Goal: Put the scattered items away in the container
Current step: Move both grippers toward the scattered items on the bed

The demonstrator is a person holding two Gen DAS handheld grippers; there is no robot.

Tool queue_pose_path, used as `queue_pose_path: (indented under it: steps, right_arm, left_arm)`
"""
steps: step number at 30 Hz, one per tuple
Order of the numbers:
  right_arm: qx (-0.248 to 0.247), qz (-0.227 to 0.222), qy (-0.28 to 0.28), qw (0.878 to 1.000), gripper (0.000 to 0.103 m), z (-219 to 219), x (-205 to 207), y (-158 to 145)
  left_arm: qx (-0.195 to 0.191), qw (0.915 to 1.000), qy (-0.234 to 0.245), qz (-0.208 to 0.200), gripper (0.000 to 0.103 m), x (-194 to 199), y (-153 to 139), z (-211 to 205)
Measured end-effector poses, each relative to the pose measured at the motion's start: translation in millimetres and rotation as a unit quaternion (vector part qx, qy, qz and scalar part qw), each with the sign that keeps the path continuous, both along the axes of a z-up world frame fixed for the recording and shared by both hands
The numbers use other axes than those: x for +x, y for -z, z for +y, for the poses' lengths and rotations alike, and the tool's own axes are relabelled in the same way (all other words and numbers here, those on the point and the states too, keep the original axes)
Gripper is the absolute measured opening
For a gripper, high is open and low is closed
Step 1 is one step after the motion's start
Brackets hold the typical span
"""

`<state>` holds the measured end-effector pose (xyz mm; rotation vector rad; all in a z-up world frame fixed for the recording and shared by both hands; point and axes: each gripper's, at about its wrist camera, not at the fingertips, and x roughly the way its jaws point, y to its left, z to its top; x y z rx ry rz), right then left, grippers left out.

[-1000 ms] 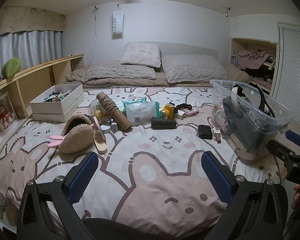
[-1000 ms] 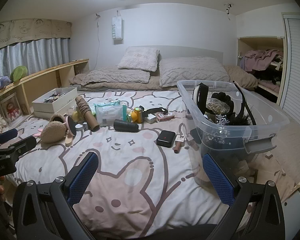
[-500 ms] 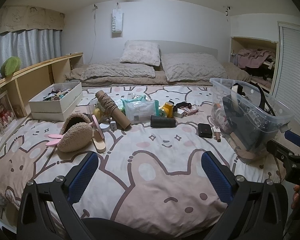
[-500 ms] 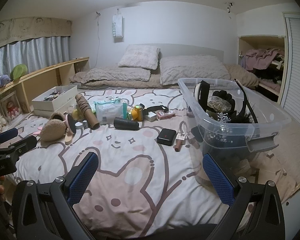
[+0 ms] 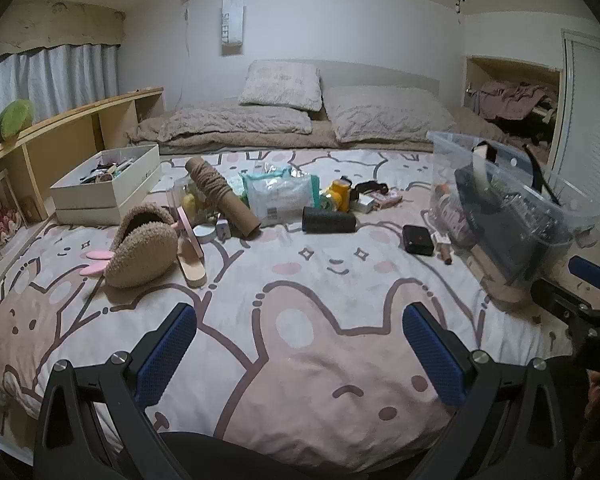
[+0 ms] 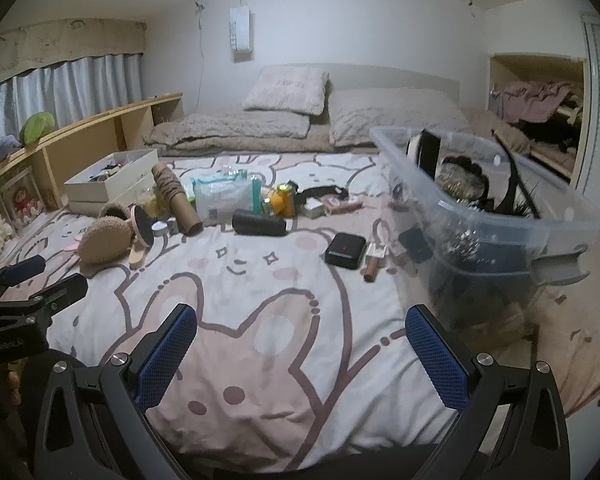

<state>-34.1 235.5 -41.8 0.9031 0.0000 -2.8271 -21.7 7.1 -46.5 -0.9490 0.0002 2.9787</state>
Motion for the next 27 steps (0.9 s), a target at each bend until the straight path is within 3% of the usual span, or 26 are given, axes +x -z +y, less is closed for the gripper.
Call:
queue_pose_path:
  steps: [8,13,20,27]
  right_arm:
    - [0.002,-0.033,-0.008,0.999,0.103,-6.7,-19.9,24.0]
    - [0.004,-0.057,-0.014,0.998,0.103,-11.4,-32.7,40.7]
    - [0.007,-0.096,-0.021,0.995,0.103,-17.8,-53.3,69.0]
    - [0.012,-0.125,-0.025,0.992,0.103,-23.9,-74.3,96.1]
  left_arm:
    - [0.01,0.9997,0.002,-0.023,0.103,-17.6,22.3,-3.2]
    - [0.056,0.9971,0.002,-0.05,0.103,-32.8,38.4,-11.8]
    - [0.057,0.9946,-0.024,-0.083,0.103,-53.9,62.0,-16.4]
    - [0.046,0.9885,-0.087,-0.115,0.103,-91.2,81.8,-35.8]
